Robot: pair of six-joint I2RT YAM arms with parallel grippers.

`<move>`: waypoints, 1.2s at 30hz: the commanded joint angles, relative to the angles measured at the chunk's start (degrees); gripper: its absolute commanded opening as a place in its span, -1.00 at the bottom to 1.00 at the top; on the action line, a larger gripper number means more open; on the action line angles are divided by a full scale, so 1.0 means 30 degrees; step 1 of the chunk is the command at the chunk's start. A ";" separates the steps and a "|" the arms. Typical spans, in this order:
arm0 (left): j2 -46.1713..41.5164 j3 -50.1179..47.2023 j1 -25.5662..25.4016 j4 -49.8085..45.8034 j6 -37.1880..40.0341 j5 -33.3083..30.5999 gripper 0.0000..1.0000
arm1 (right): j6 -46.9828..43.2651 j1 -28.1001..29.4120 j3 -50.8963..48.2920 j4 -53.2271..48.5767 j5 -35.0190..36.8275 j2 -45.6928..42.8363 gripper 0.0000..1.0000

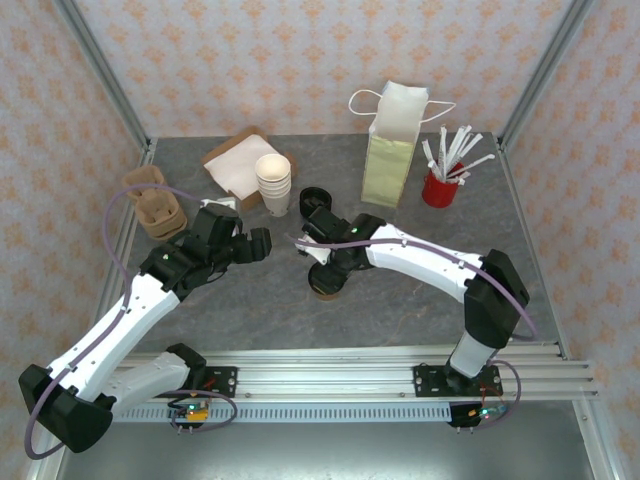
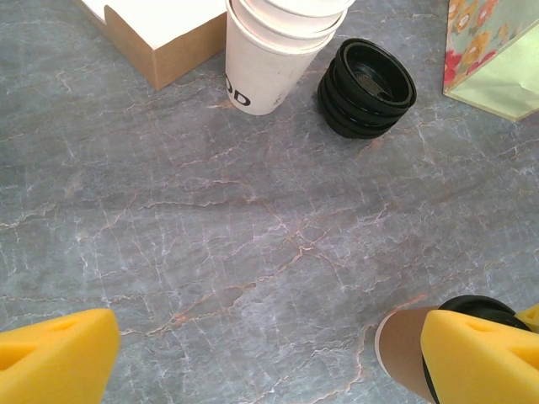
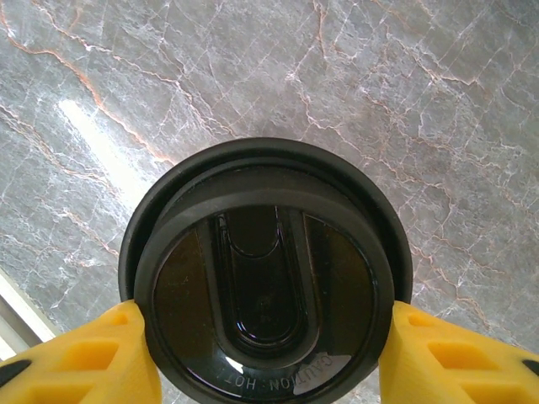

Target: Pack the takeout coffee

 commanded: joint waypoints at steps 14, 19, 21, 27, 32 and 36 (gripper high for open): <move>-0.0202 -0.0638 0.0170 -0.0185 -0.0301 -0.0283 0.86 | 0.0382 -0.0293 -0.0905 -0.2777 0.1395 0.2065 0.07; -0.0407 -0.0543 0.0176 -0.0215 -0.0213 -0.0294 0.86 | 0.0499 -0.0271 0.0953 -0.2949 0.1456 0.1189 0.20; -0.0424 -0.0592 0.0170 -0.0171 -0.0228 -0.0213 0.86 | 0.0529 -0.0294 0.1442 -0.2942 0.1480 0.1163 0.25; -0.0380 -0.0645 0.0162 -0.0054 -0.0037 -0.0027 0.85 | 0.0703 -0.0330 0.2230 -0.3316 0.1549 0.1321 0.41; -0.0263 -0.0622 0.0166 0.0099 0.0037 0.0127 0.85 | 0.0932 -0.0388 0.2572 -0.3136 0.0954 0.0964 0.47; -0.0147 -0.0711 0.0161 0.0231 -0.0022 0.0349 0.85 | 0.1082 -0.0474 0.2683 -0.2958 0.0442 0.0679 0.55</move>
